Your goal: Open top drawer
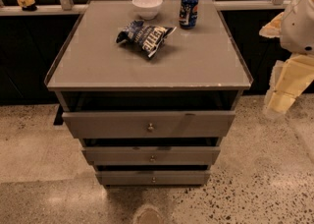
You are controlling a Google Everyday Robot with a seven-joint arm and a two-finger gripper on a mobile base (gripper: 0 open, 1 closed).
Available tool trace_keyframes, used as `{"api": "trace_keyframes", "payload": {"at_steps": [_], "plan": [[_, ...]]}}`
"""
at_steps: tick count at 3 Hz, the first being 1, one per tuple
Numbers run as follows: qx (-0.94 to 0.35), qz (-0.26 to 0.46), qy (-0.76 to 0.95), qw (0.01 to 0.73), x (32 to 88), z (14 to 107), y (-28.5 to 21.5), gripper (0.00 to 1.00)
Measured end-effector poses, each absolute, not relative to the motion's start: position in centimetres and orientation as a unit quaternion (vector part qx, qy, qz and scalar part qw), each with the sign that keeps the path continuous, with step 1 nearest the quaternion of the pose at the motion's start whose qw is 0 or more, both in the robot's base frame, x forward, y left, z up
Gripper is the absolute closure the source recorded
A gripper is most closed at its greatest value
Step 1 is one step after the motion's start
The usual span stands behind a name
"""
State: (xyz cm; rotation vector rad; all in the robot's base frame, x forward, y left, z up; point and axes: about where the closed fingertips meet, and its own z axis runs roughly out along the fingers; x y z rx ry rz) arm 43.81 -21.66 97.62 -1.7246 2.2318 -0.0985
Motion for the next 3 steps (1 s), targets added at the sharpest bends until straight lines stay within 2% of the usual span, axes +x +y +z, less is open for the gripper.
{"api": "trace_keyframes", "payload": {"at_steps": [3], "plan": [[-0.593,-0.034,0.785,0.178,40.7,93.8,-21.3,0.00]]}}
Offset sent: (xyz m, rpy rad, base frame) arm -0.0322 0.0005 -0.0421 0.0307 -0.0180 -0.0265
